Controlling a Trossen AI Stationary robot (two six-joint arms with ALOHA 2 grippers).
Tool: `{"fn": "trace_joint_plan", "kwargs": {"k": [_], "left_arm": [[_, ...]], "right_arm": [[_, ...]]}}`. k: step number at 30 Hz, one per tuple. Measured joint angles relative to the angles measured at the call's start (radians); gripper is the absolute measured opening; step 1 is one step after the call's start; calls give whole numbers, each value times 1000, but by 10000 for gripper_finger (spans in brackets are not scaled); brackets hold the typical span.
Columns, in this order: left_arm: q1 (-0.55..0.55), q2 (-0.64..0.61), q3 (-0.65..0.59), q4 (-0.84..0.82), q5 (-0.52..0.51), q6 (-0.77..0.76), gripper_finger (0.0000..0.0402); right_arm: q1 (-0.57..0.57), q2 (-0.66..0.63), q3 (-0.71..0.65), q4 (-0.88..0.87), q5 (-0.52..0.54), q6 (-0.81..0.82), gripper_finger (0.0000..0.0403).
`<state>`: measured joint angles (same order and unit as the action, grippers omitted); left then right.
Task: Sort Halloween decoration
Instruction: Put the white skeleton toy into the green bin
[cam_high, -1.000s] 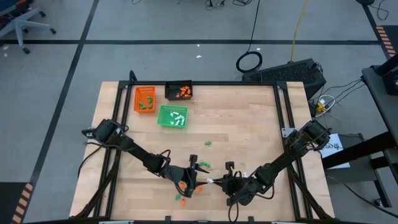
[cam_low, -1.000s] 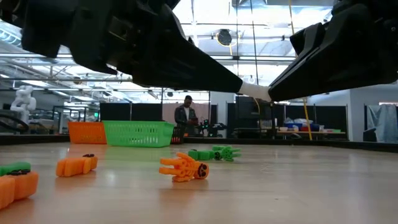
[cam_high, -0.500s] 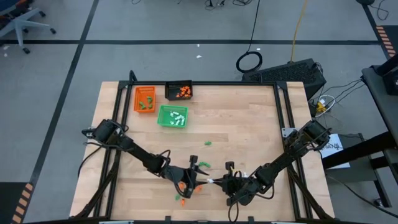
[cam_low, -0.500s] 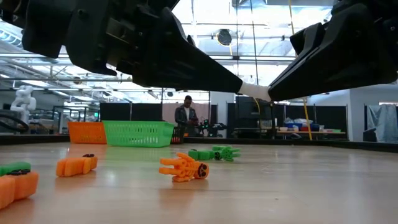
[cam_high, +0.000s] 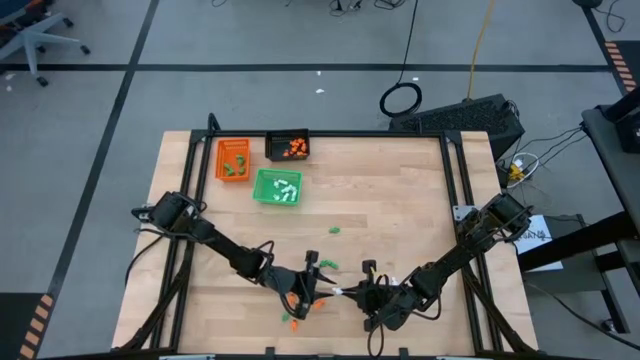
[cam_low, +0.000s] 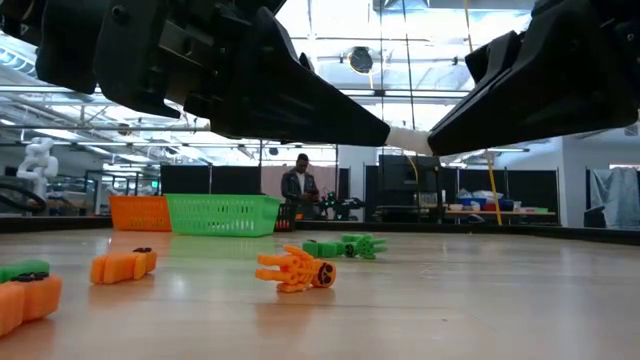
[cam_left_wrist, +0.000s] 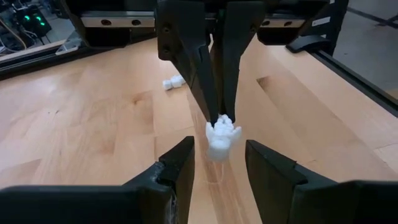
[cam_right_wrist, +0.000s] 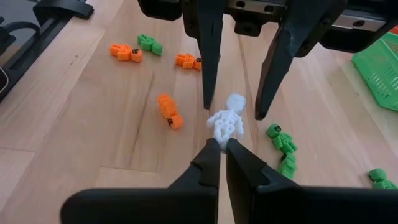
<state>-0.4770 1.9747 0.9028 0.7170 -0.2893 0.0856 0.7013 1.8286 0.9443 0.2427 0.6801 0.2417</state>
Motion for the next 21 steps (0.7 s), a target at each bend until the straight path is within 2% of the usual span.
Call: {"fn": "trace_joint_plan", "kwargs": {"k": [13,16,21], "left_arm": [[0,0,0,13,0,6,136],[0,0,0,10,0,6,117],[0,0,0,9,0,9,61]], "right_arm": [[-2,0,0,30,3,-23,0],[-2,0,0,30,3,-23,0],[-2,0,0,30,4,-23,0]]}}
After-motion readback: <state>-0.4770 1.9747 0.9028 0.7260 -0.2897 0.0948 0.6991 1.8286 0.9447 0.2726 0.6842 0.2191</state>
